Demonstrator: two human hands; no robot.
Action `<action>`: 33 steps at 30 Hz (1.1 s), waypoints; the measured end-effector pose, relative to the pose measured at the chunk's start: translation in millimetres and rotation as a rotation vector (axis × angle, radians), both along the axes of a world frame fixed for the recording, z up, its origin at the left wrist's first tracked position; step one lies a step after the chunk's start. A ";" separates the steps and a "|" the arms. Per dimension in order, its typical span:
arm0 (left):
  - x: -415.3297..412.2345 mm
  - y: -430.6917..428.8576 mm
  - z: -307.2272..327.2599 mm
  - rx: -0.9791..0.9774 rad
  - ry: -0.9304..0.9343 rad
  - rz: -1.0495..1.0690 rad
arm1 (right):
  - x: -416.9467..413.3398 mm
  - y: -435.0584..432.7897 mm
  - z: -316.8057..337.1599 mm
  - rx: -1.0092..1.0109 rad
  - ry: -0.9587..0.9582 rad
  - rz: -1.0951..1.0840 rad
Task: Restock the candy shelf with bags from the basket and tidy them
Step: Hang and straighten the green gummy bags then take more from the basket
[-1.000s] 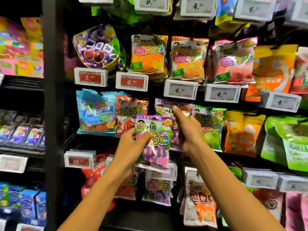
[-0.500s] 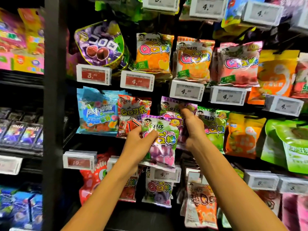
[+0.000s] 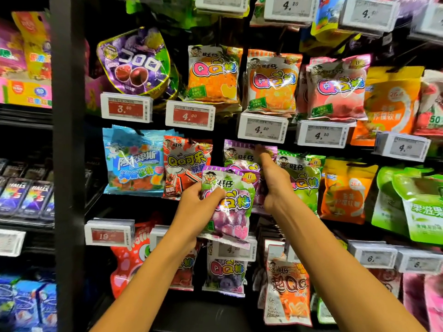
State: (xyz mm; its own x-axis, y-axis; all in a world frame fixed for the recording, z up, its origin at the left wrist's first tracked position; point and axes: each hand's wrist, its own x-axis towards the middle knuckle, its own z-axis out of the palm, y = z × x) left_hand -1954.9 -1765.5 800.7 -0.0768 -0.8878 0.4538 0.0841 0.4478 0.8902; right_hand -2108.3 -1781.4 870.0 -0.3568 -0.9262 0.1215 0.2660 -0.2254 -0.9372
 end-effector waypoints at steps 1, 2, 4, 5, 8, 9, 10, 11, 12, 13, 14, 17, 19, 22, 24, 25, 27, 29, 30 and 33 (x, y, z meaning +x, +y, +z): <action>-0.2 -0.9 0.4 -0.004 -0.003 0.000 | -0.5 -0.6 1.2 0.004 -0.008 -0.009; -0.7 -1.5 0.2 -0.009 -0.004 0.000 | -1.2 -2.7 1.8 0.014 -0.014 -0.018; -1.9 -2.6 0.3 -0.010 -0.006 -0.002 | -3.4 -7.4 3.3 0.041 -0.022 -0.018; -2.3 -2.8 0.6 -0.004 -0.008 -0.003 | -3.7 -8.5 3.9 0.052 -0.024 -0.012; -2.8 -5.4 0.0 0.030 -0.024 0.006 | -3.8 -12.8 0.2 0.075 -0.010 -0.030; -3.1 -6.0 -0.9 0.044 -0.026 0.007 | -3.4 -14.9 -3.0 0.070 0.005 -0.045; -4.0 -6.9 -1.9 0.054 -0.022 0.005 | -4.0 -18.9 -6.9 0.057 0.020 -0.061; -5.0 -7.1 -2.4 0.061 -0.014 0.001 | -3.7 -22.1 -9.6 0.051 0.034 -0.077; -6.0 -7.3 -3.0 0.063 0.000 -0.003 | -3.0 -24.8 -10.4 0.051 0.039 -0.091; -6.9 -7.6 -2.8 0.062 0.016 -0.004 | -1.2 -26.4 -8.5 0.054 0.041 -0.103; -7.5 -8.5 -3.3 0.058 0.030 -0.003 | 1.1 -27.9 -6.5 0.056 0.032 -0.102; -9.8 -8.1 -1.5 0.024 0.045 0.000 | 4.9 -28.8 -1.5 0.050 -0.034 -0.051; -13.4 -7.2 0.8 0.005 0.052 -0.012 | 6.4 -29.0 0.1 0.050 -0.101 -0.012; -17.5 -5.3 5.8 0.006 0.057 -0.020 | 6.8 -24.8 -4.6 0.054 -0.117 0.038; -18.6 -5.6 9.3 0.005 0.055 0.002 | 3.9 -18.7 -11.5 0.067 -0.058 0.007; -19.3 -5.8 10.9 0.007 0.050 0.016 | 1.6 -15.0 -16.2 0.074 -0.010 -0.010; -21.4 -6.5 13.5 0.004 0.044 0.031 | -1.7 -7.6 -23.0 0.075 0.043 -0.003; -25.6 -5.8 16.3 0.005 0.028 0.045 | -5.7 -0.4 -24.9 0.041 0.053 0.006; -28.6 -4.8 18.1 0.004 0.017 0.050 | -7.7 3.5 -23.9 0.018 0.062 -0.008; -37.5 -4.8 23.6 -0.011 0.007 0.040 | -9.5 22.3 -14.7 -0.080 0.129 -0.055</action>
